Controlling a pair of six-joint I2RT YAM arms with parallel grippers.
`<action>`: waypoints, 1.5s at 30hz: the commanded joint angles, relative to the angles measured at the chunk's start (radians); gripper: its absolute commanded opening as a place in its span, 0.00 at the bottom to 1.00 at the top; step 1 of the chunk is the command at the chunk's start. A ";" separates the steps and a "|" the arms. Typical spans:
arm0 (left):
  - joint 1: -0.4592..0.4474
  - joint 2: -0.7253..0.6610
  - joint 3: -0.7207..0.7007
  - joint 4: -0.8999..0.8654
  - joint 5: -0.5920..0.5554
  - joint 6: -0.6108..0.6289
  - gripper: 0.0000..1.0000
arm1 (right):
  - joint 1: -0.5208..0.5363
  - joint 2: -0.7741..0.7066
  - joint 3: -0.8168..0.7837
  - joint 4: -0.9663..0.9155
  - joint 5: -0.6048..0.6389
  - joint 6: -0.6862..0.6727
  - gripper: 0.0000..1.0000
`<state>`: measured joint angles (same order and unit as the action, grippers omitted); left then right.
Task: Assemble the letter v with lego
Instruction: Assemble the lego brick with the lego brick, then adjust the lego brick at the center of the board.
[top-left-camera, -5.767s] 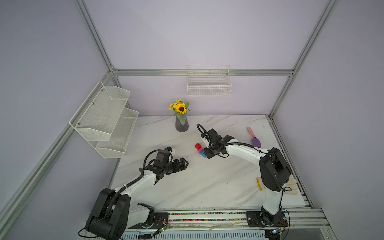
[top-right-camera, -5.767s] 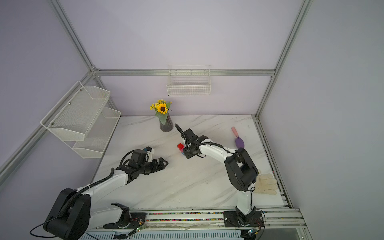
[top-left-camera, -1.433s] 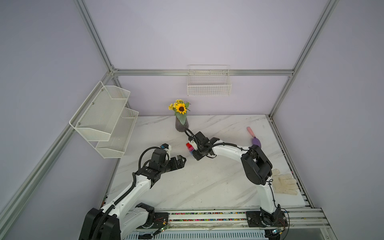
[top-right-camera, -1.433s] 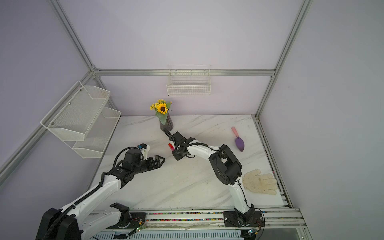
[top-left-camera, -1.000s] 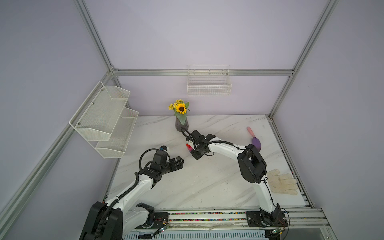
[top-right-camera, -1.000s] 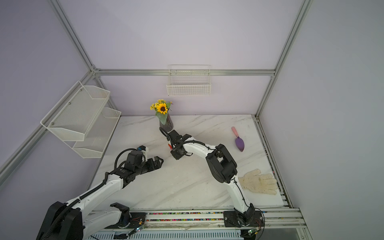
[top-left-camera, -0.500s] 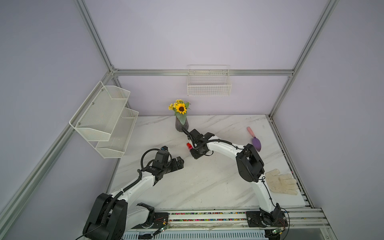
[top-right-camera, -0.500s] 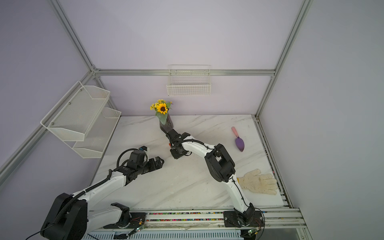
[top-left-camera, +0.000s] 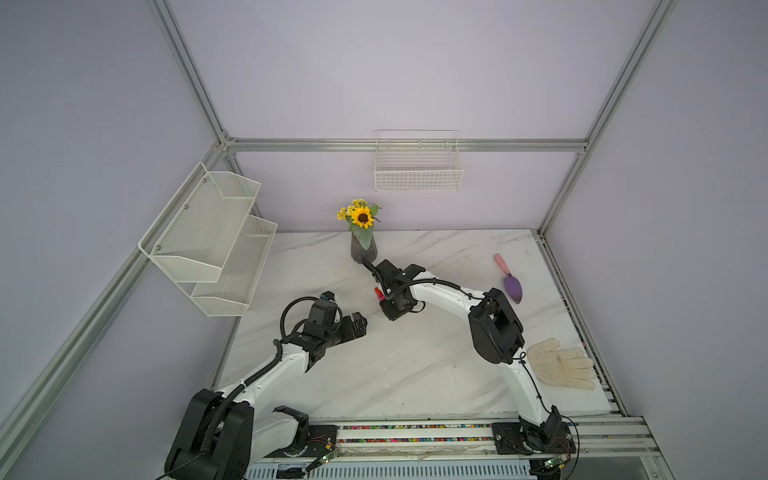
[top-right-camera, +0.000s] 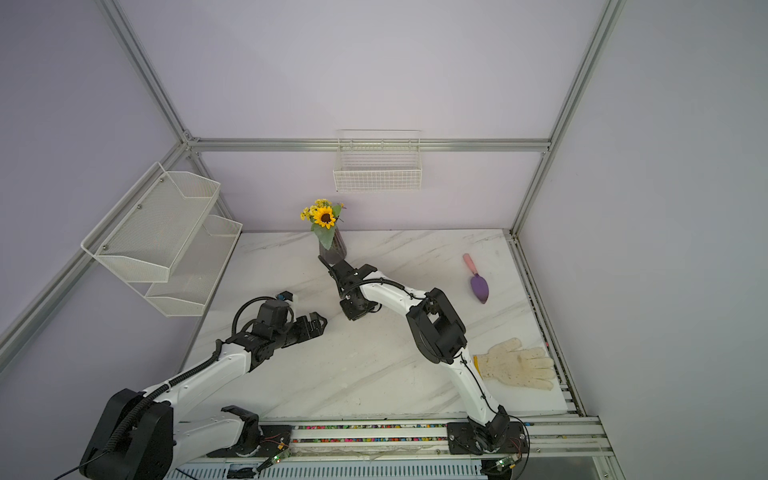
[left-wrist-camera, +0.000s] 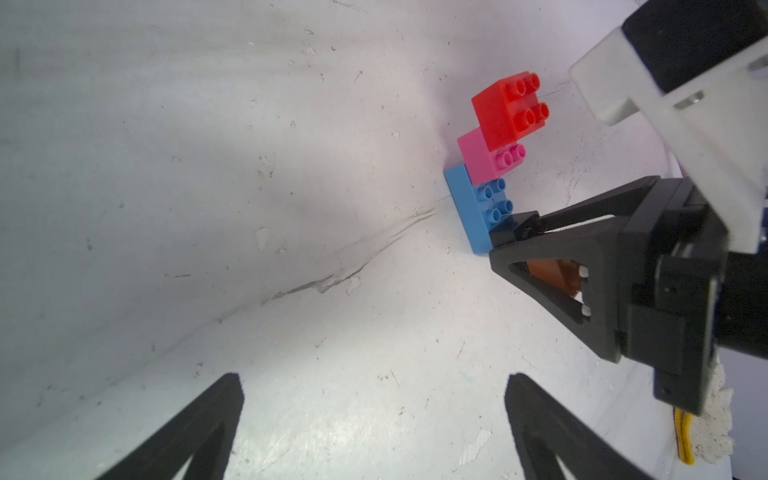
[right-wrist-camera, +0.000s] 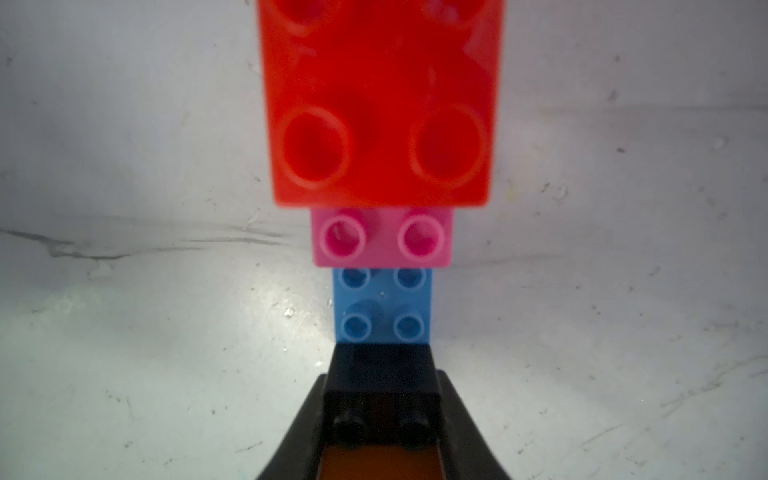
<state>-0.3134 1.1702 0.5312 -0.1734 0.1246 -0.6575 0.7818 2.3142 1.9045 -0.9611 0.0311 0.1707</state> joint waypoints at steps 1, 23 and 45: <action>0.007 -0.014 0.029 0.030 -0.008 0.026 1.00 | 0.012 0.153 -0.100 -0.207 -0.018 -0.005 0.00; 0.011 0.003 0.053 -0.005 -0.035 0.038 1.00 | 0.014 0.016 -0.155 0.117 0.081 0.046 0.97; 0.011 0.034 0.049 0.012 -0.086 0.042 1.00 | 0.004 0.047 -0.231 0.307 0.158 0.062 0.77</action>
<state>-0.3080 1.2118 0.5552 -0.1867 0.0708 -0.6422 0.7937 2.2654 1.7290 -0.5678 0.1417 0.2306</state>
